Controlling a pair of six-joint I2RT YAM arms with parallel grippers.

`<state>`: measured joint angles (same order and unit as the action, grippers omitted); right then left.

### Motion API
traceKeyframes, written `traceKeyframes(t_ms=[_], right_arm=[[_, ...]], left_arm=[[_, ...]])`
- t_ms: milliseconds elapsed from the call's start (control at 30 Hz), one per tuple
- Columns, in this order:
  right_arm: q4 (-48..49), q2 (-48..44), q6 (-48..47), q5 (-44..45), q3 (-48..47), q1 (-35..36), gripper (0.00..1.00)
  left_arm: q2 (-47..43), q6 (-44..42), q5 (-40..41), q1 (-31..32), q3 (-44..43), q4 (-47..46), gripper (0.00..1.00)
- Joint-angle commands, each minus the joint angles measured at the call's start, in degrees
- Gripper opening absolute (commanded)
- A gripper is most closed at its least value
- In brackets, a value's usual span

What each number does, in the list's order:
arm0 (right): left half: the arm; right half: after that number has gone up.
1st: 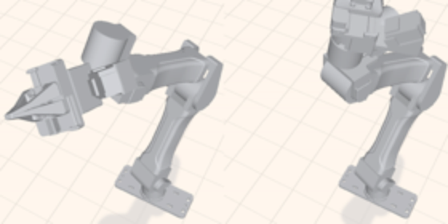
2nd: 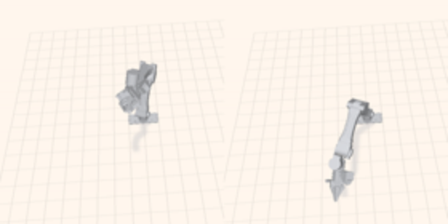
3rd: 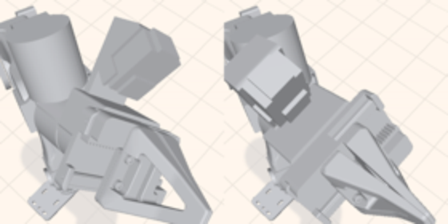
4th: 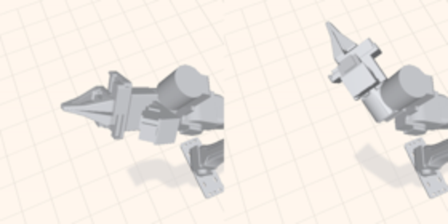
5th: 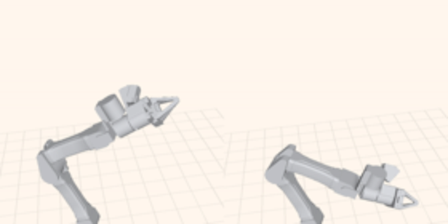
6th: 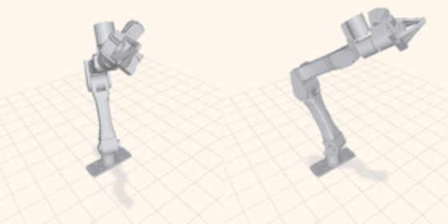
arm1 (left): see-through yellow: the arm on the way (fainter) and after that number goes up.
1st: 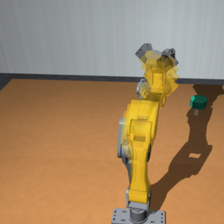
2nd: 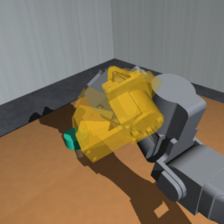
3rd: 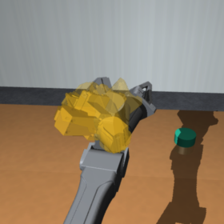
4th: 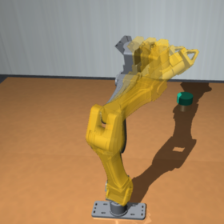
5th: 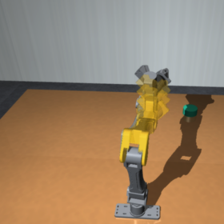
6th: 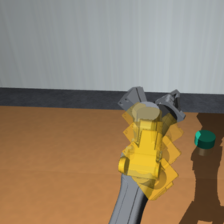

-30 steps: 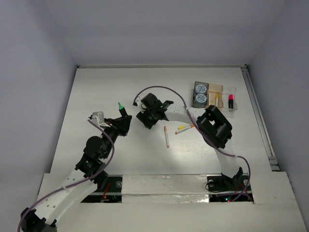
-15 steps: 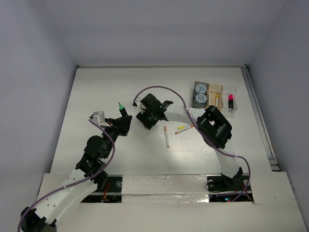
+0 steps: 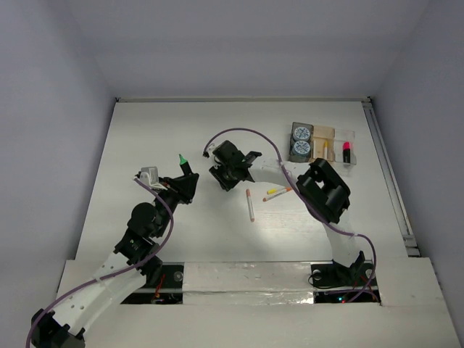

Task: Sort the stationery into containers
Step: Close the pen cap on the pen.

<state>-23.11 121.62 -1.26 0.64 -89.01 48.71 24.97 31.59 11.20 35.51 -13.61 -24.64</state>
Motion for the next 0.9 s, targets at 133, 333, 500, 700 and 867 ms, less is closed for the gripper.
traceKeyframes(t_ms=[133, 333, 500, 700, 867], right_arm=[[-0.4, -3.6, 4.3, 1.9, 3.6, -0.2, 0.16], [2.6, -8.9, 10.5, 7.3, 3.4, -2.3, 0.11], [10.0, -16.4, 17.5, 12.6, 7.5, -3.4, 0.1], [19.5, -27.5, 22.8, 15.5, 13.1, -3.4, 0.07], [27.3, -33.2, 25.2, 13.9, 15.2, -3.4, 0.08]], left_arm=[[2.1, -0.1, -1.7, -0.4, 0.2, -4.9, 0.0], [6.6, 2.3, -6.9, -0.4, 0.5, -8.8, 0.0], [8.1, 2.9, -10.8, -0.4, 3.6, -14.1, 0.0], [12.5, 2.2, -18.0, -0.4, 5.6, -21.3, 0.0], [18.6, 1.7, -19.0, 0.2, 4.6, -24.7, 0.0]])
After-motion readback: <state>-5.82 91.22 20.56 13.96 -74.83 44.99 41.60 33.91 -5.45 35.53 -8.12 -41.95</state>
